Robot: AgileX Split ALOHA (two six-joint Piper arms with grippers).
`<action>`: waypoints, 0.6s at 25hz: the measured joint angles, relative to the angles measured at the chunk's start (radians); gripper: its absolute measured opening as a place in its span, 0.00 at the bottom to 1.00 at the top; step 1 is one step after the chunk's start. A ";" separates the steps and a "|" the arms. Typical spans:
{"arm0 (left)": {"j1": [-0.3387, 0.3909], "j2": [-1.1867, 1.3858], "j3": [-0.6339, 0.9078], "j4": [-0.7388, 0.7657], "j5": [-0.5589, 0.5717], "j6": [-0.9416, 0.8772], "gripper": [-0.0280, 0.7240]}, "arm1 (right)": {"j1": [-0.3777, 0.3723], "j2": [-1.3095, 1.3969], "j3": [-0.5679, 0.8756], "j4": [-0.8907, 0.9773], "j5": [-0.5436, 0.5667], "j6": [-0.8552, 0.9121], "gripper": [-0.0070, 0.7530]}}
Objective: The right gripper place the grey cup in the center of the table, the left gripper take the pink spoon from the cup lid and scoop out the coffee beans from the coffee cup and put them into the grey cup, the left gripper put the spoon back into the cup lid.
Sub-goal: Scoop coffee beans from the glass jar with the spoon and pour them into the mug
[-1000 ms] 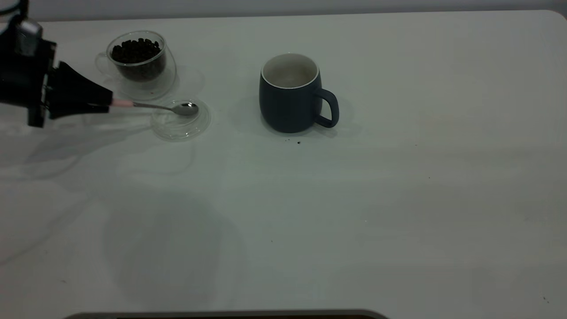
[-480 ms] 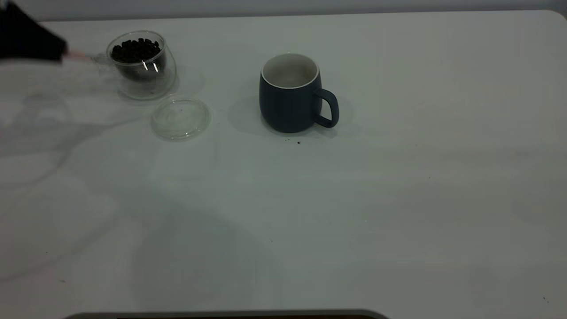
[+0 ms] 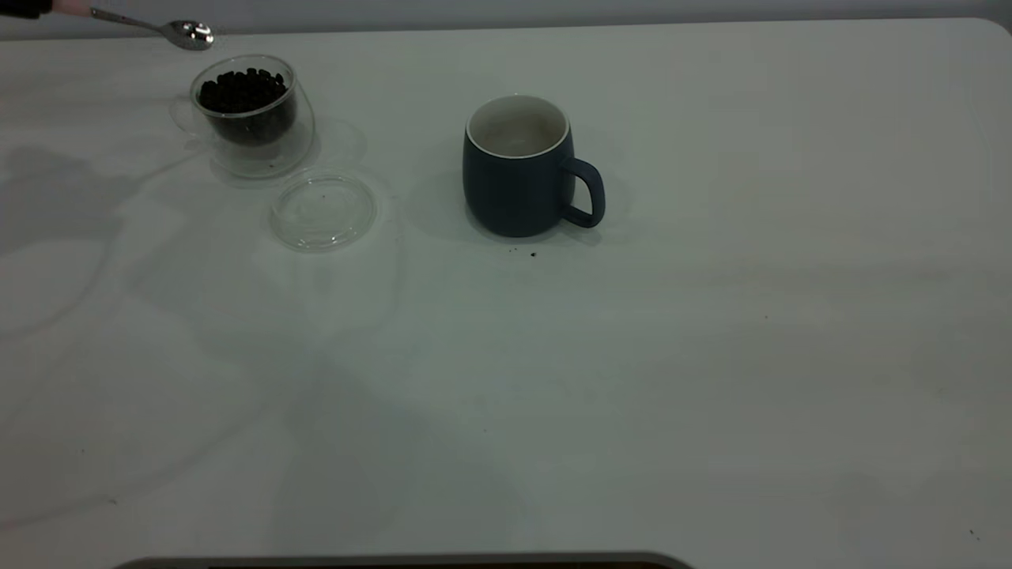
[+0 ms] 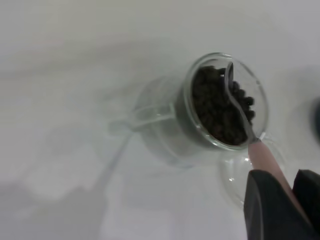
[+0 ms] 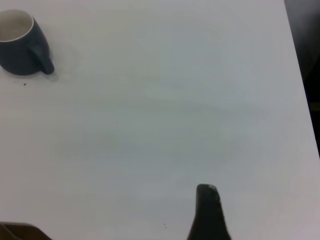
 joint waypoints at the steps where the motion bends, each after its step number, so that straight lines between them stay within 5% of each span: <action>1: 0.000 0.010 0.000 -0.012 -0.007 0.015 0.21 | 0.000 0.000 0.000 0.000 0.000 0.000 0.79; 15: -0.020 0.137 0.000 -0.149 -0.027 0.131 0.21 | 0.000 0.000 0.000 0.000 0.000 0.000 0.79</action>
